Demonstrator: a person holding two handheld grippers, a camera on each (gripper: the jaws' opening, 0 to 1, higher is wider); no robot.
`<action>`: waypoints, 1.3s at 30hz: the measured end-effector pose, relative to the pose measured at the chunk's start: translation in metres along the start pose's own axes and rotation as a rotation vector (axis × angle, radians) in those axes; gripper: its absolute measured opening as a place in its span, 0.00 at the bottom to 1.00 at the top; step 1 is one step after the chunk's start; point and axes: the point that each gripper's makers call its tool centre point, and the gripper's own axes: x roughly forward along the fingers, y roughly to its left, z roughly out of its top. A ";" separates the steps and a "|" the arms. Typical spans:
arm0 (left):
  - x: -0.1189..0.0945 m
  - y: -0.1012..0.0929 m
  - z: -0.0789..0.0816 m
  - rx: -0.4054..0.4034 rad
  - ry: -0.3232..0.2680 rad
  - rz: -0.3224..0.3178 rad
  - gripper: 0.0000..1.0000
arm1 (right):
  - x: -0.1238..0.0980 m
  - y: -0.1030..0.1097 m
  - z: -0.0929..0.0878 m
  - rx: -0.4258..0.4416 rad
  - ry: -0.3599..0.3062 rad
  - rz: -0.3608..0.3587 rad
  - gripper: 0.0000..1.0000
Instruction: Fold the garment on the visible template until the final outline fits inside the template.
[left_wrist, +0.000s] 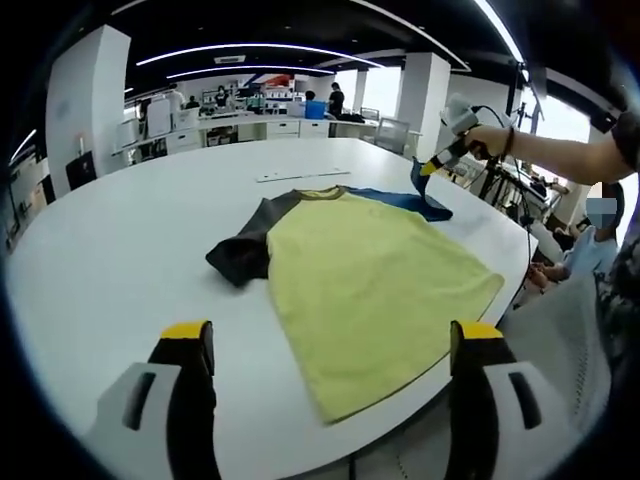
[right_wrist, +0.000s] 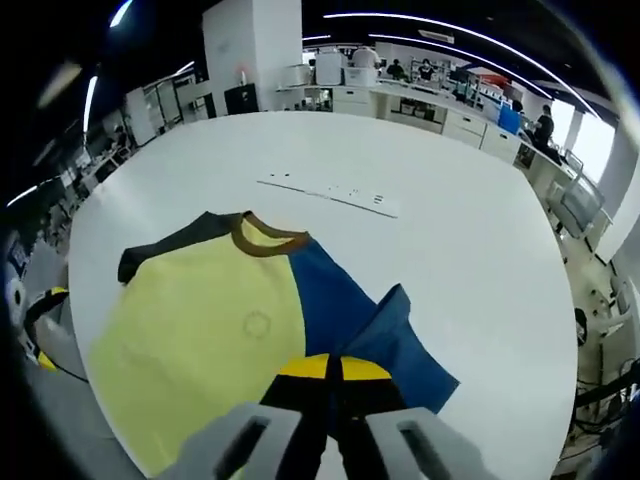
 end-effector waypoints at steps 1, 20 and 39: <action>0.000 0.000 0.000 0.001 0.000 0.000 0.95 | 0.002 0.002 0.003 -0.005 -0.001 0.003 0.00; 0.001 0.002 -0.002 -0.004 0.009 -0.003 0.95 | 0.022 0.070 0.038 -0.095 -0.003 0.099 0.00; -0.002 0.011 -0.009 -0.024 0.011 0.004 0.94 | 0.038 0.133 0.050 -0.164 0.009 0.188 0.00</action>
